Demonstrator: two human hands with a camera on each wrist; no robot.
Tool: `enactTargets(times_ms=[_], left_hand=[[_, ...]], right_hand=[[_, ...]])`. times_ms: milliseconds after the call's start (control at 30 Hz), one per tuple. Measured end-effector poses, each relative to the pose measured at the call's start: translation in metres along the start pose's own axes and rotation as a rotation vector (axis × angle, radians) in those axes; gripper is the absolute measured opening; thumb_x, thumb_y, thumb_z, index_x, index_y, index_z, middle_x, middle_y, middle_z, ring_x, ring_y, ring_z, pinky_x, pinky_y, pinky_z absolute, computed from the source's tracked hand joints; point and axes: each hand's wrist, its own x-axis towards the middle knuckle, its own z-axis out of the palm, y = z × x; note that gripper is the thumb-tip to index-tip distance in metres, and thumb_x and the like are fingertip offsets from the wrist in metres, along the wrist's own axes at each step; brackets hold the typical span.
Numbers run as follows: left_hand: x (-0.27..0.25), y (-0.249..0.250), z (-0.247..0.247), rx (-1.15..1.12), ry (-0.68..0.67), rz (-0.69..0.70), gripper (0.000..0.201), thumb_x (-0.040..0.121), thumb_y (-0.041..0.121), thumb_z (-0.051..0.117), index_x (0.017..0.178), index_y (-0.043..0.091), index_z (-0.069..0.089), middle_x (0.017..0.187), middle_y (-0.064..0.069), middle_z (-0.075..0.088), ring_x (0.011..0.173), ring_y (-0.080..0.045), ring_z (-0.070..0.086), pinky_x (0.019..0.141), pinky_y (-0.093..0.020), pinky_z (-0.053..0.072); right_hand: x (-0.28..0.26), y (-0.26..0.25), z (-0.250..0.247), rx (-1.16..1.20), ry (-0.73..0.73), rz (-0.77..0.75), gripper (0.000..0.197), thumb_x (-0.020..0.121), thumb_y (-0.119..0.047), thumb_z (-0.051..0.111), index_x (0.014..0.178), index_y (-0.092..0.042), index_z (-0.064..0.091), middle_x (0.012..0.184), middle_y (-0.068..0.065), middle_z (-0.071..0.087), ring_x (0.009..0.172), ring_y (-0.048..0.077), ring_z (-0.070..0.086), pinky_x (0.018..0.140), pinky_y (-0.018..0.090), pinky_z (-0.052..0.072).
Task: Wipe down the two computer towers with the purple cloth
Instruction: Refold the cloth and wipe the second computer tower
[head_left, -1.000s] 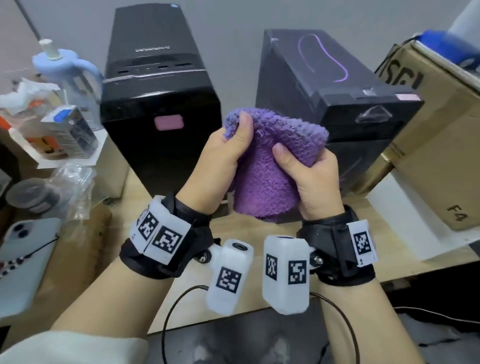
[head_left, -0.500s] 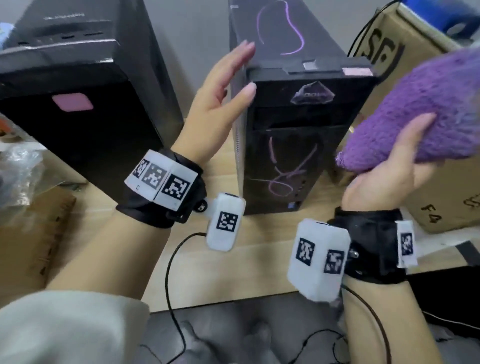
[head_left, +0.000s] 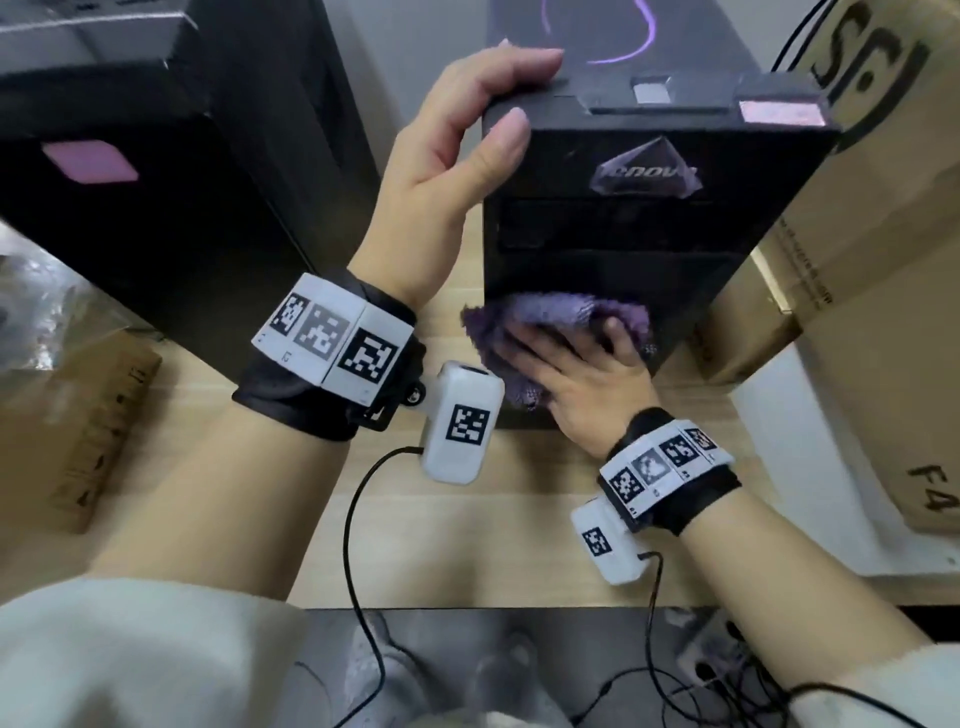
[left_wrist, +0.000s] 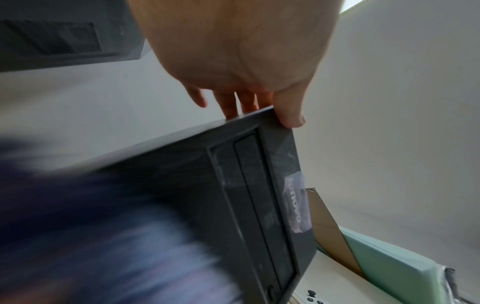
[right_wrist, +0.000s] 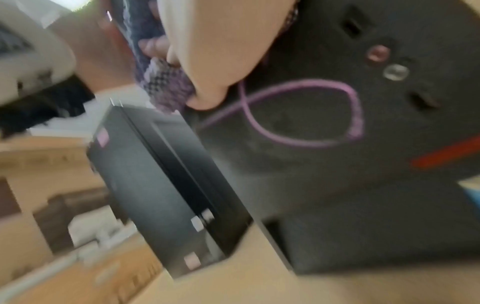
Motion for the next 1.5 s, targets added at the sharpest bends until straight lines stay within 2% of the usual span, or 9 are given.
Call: enactTargets(times_ms=[67, 267, 433, 567, 700, 1000, 1133, 1233, 1500], left_hand=[[-0.001, 0.000, 0.001, -0.016, 0.024, 0.003, 0.035, 0.092, 0.022, 0.045, 0.126, 0.012, 0.049, 0.121, -0.007, 0.052, 0.132, -0.041, 0.038, 0.114, -0.057, 0.026], [-0.001, 0.002, 0.001, -0.058, 0.028, -0.027, 0.034, 0.092, 0.022, 0.046, 0.124, 0.014, 0.050, 0.122, -0.010, 0.052, 0.136, -0.030, 0.036, 0.118, -0.044, 0.025], [-0.002, 0.003, -0.002, -0.071, 0.008, -0.050, 0.033, 0.091, 0.023, 0.047, 0.123, 0.017, 0.051, 0.123, -0.007, 0.052, 0.133, -0.017, 0.037, 0.116, -0.029, 0.026], [-0.002, 0.002, -0.004, -0.061, -0.009, -0.042, 0.035, 0.091, 0.022, 0.047, 0.126, 0.014, 0.049, 0.123, -0.007, 0.052, 0.136, -0.030, 0.037, 0.118, -0.045, 0.026], [-0.002, 0.000, -0.004, -0.064, -0.007, -0.051, 0.036, 0.092, 0.021, 0.047, 0.127, 0.013, 0.048, 0.126, -0.010, 0.051, 0.140, -0.036, 0.030, 0.119, -0.049, 0.022], [-0.004, 0.004, 0.000, -0.041, 0.033, -0.050, 0.034, 0.092, 0.020, 0.046, 0.125, 0.012, 0.051, 0.121, -0.008, 0.053, 0.137, -0.038, 0.034, 0.116, -0.053, 0.025], [-0.002, 0.005, -0.002, 0.049, 0.049, -0.025, 0.032, 0.089, 0.029, 0.047, 0.117, 0.018, 0.057, 0.117, 0.000, 0.057, 0.130, -0.032, 0.043, 0.112, -0.059, 0.025], [-0.002, 0.006, 0.001, 0.013, 0.052, -0.019, 0.032, 0.090, 0.024, 0.046, 0.118, 0.015, 0.056, 0.117, -0.004, 0.055, 0.124, -0.017, 0.046, 0.111, -0.031, 0.034], [-0.002, 0.005, 0.005, -0.055, 0.074, -0.016, 0.031, 0.090, 0.018, 0.045, 0.120, 0.014, 0.052, 0.115, -0.007, 0.052, 0.112, 0.012, 0.047, 0.098, -0.010, 0.034]], right_hand=[[-0.022, -0.008, 0.018, 0.060, -0.191, -0.178, 0.070, 0.069, -0.020, 0.063, 0.133, -0.034, 0.037, 0.129, -0.018, 0.057, 0.115, 0.006, 0.037, 0.114, 0.024, 0.002], [-0.035, 0.001, 0.017, 0.107, -0.450, -0.336, 0.060, 0.073, -0.013, 0.034, 0.127, -0.030, 0.054, 0.125, -0.019, 0.061, 0.120, -0.005, 0.046, 0.117, 0.020, -0.011], [0.009, 0.035, -0.029, 0.013, 0.026, -0.192, 0.066, 0.075, -0.015, 0.048, 0.138, -0.030, 0.036, 0.141, -0.015, 0.047, 0.130, 0.003, 0.029, 0.113, 0.024, -0.001], [0.054, 0.059, -0.069, -0.065, 0.393, 0.162, 0.066, 0.088, -0.021, 0.049, 0.145, -0.032, 0.019, 0.156, -0.015, -0.011, 0.143, 0.004, -0.019, 0.115, 0.030, -0.019], [0.055, 0.033, -0.056, -0.005, 0.362, 0.201, 0.077, 0.084, -0.024, 0.050, 0.146, -0.030, 0.005, 0.153, -0.013, -0.024, 0.142, 0.008, -0.024, 0.115, 0.035, -0.022], [-0.011, -0.012, 0.023, 0.134, -0.053, -0.315, 0.055, 0.075, -0.011, 0.039, 0.129, -0.022, 0.037, 0.127, -0.014, 0.060, 0.126, 0.004, 0.033, 0.116, 0.022, 0.000], [-0.050, -0.002, 0.045, 0.091, -0.396, -0.476, 0.055, 0.075, -0.015, 0.034, 0.126, -0.019, 0.053, 0.125, -0.012, 0.062, 0.132, 0.000, 0.028, 0.117, 0.017, -0.009], [-0.070, 0.024, 0.045, 0.049, -0.482, -0.514, 0.053, 0.073, -0.017, 0.033, 0.112, -0.019, 0.068, 0.118, -0.014, 0.065, 0.121, -0.001, 0.049, 0.117, 0.020, -0.014], [-0.001, 0.085, -0.037, -0.151, 0.213, -0.162, 0.064, 0.084, -0.017, 0.046, 0.144, -0.026, 0.028, 0.155, -0.012, 0.003, 0.146, 0.007, -0.005, 0.117, 0.025, -0.013]])
